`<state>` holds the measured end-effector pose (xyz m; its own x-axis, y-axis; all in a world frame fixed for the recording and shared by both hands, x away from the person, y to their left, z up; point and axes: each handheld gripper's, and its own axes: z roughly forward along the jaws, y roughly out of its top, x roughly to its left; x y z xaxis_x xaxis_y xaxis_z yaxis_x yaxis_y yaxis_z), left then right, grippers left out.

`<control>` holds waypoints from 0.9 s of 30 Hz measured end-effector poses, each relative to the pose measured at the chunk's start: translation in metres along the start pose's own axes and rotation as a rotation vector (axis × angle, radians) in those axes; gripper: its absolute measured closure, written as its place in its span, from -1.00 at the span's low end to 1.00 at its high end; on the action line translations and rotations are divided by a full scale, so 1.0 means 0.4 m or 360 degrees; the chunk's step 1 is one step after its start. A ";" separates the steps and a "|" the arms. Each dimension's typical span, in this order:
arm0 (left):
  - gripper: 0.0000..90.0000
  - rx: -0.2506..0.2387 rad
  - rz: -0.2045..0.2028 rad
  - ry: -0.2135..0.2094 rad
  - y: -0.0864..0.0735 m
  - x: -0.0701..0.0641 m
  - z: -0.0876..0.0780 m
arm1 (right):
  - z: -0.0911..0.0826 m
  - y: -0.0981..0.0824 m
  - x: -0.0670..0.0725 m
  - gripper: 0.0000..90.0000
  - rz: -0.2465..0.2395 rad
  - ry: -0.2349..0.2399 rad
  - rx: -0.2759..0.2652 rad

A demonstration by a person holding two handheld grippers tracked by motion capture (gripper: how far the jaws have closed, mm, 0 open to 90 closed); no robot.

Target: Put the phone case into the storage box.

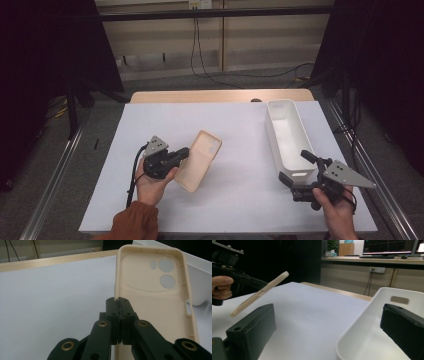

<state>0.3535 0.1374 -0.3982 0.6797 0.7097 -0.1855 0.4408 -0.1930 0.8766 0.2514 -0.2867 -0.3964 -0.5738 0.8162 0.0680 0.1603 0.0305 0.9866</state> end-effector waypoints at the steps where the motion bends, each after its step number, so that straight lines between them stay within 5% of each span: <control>1: 0.96 -0.0002 0.0001 -0.0003 0.001 -0.002 0.001 | 0.007 0.003 0.004 -1.00 -0.0002 0.0010 0.0001; 27: 0.96 -0.0076 0.0032 -0.0034 0.038 -0.056 0.036 | 0.178 0.054 0.092 -0.94 -0.0058 0.0291 0.0060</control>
<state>0.3535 0.1089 -0.3872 0.7008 0.6911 -0.1767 0.3988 -0.1742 0.9003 0.2909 -0.2148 -0.3833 -0.7157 0.6957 0.0615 0.1645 0.0823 0.9829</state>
